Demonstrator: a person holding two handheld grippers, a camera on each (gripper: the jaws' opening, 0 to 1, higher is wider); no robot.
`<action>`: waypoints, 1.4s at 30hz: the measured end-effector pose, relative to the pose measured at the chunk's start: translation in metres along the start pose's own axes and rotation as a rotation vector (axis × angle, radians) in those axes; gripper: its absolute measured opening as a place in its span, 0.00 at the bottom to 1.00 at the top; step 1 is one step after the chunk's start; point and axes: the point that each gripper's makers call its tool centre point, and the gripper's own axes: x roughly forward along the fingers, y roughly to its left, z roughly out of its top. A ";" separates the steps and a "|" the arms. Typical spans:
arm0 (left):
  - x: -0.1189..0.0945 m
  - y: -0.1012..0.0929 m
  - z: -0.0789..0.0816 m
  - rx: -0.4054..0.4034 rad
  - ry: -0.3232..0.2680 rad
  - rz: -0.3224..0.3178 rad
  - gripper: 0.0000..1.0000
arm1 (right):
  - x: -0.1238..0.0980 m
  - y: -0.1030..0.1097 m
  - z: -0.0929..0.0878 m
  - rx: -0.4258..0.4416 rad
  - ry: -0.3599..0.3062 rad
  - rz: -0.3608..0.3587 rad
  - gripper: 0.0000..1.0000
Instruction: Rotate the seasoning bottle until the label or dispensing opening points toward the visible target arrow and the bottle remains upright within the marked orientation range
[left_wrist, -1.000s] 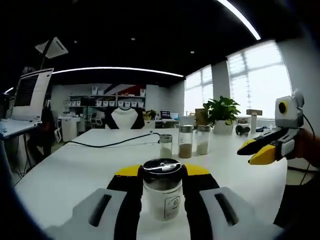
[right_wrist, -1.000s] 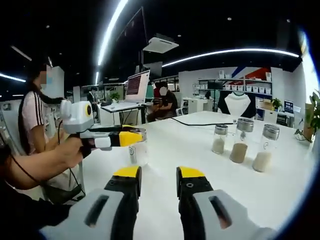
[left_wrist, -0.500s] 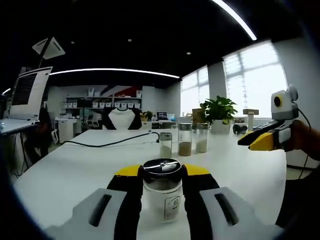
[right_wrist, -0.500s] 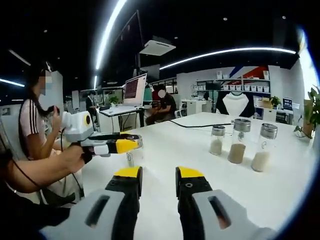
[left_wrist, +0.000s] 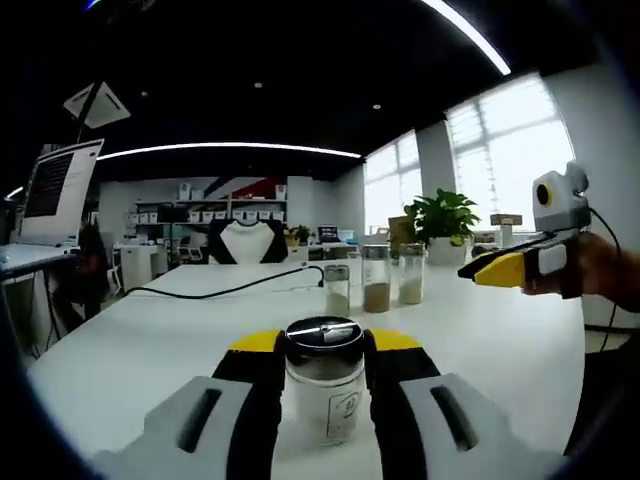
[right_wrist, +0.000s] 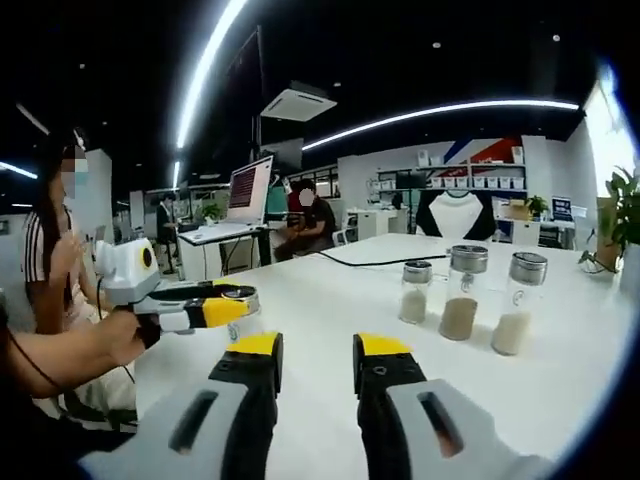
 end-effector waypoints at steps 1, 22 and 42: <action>-0.001 0.001 0.003 -0.005 -0.006 0.013 0.42 | 0.002 -0.006 0.001 0.001 -0.009 -0.019 0.25; -0.032 -0.024 0.039 0.025 -0.017 0.182 0.75 | 0.124 -0.104 0.016 -0.081 -0.031 -0.255 0.31; -0.043 -0.003 0.038 0.009 0.002 0.216 0.66 | 0.174 -0.136 0.010 -0.182 0.086 -0.340 0.36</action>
